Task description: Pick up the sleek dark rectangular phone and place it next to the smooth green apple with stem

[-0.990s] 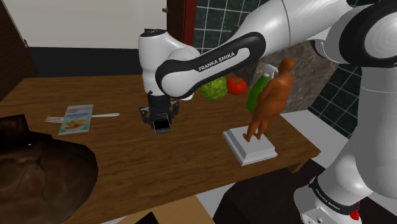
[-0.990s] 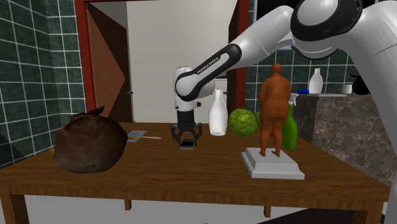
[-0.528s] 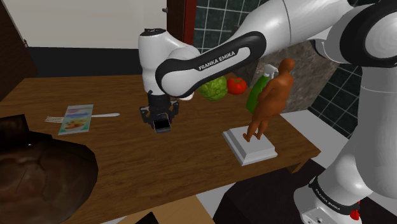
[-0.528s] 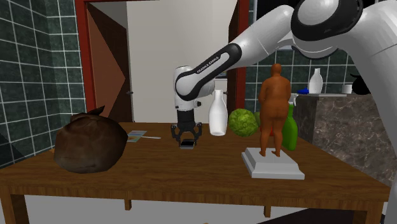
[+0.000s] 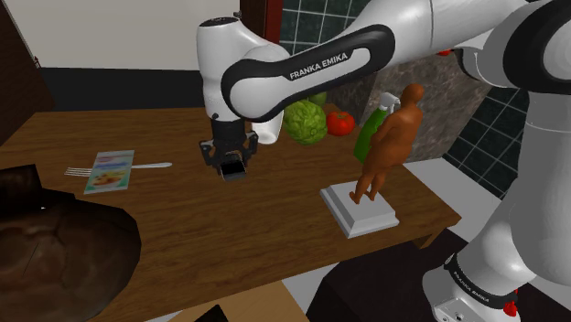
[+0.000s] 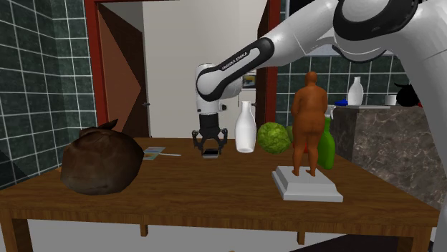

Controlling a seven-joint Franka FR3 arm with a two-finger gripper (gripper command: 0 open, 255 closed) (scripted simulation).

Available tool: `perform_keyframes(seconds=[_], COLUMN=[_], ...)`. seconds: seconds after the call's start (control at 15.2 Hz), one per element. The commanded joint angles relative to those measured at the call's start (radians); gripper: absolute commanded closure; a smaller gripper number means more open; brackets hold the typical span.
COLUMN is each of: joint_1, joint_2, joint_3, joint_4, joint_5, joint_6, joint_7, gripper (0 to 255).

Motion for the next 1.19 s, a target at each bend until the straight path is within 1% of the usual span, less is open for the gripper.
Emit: perform_keyframes(seconds=[0.0, 1.12], joint_1=[-0.001, 0.002], joint_2=[-0.011, -0.061], joint_3=[0.003, 0.017], joint_4=[0.014, 0.174], joint_5=[0.006, 0.036], joint_6=[-0.024, -0.228], joint_7=[-0.005, -0.035], gripper=[255, 255])
